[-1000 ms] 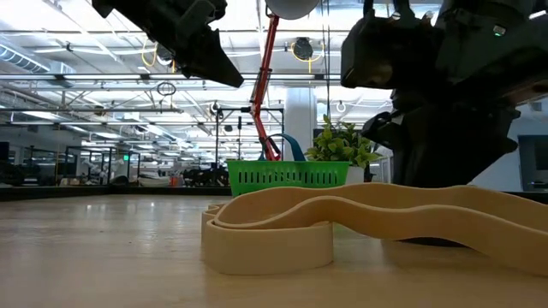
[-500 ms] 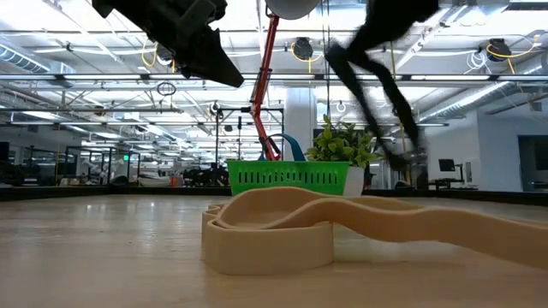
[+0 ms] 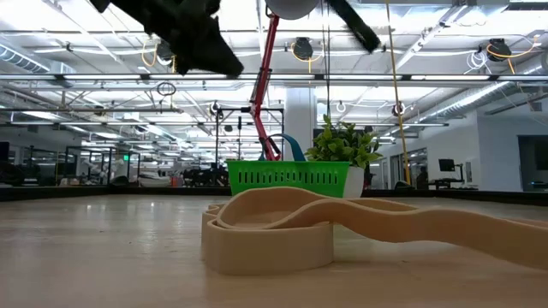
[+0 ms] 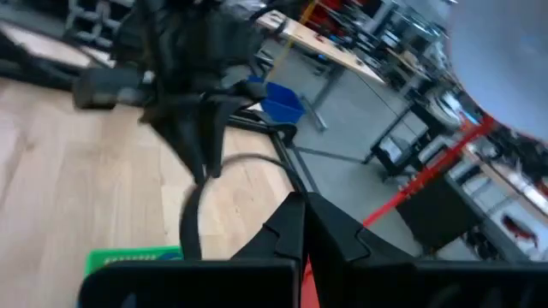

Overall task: Pick and place rubber bands into bin
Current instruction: Put the black rubber band into the green bin, then put the bottom brown rubber band into the green bin

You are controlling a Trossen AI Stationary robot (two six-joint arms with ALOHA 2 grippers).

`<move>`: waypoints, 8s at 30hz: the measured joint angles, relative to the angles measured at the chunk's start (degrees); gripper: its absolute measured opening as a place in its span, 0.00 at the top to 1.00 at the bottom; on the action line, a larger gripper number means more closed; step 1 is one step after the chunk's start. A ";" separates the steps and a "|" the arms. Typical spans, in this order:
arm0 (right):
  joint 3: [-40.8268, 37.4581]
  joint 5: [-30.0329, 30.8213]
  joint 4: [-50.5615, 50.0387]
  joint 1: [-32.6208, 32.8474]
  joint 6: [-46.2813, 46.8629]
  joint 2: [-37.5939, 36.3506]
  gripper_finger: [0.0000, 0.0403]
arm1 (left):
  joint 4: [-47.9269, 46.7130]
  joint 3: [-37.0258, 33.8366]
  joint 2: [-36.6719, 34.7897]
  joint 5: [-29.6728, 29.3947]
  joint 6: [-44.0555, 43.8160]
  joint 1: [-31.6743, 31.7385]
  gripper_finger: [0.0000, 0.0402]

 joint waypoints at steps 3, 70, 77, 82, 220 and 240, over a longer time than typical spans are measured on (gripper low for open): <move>0.00 -6.41 0.69 -2.98 -3.45 0.49 1.00 | -0.14 0.00 -2.79 0.00 -1.55 0.02 0.81; -15.63 -27.08 33.05 -11.68 7.47 25.42 0.90 | -2.50 0.04 -12.92 0.17 -3.89 -0.74 0.81; -15.61 -27.02 32.27 -11.64 7.47 24.36 0.77 | -2.75 0.04 -12.92 0.17 -3.89 -0.74 0.81; -15.58 -27.15 32.29 -10.77 7.47 19.89 0.71 | -3.92 0.07 -12.92 0.15 -3.90 -0.72 0.81; 1.46 -16.63 2.91 -7.84 9.73 30.05 1.00 | -14.52 0.07 -12.92 0.15 4.51 -0.72 0.81; 1.46 -8.92 -5.83 -11.90 16.19 29.75 1.00 | -15.79 0.07 -12.93 0.15 3.44 -0.72 0.81</move>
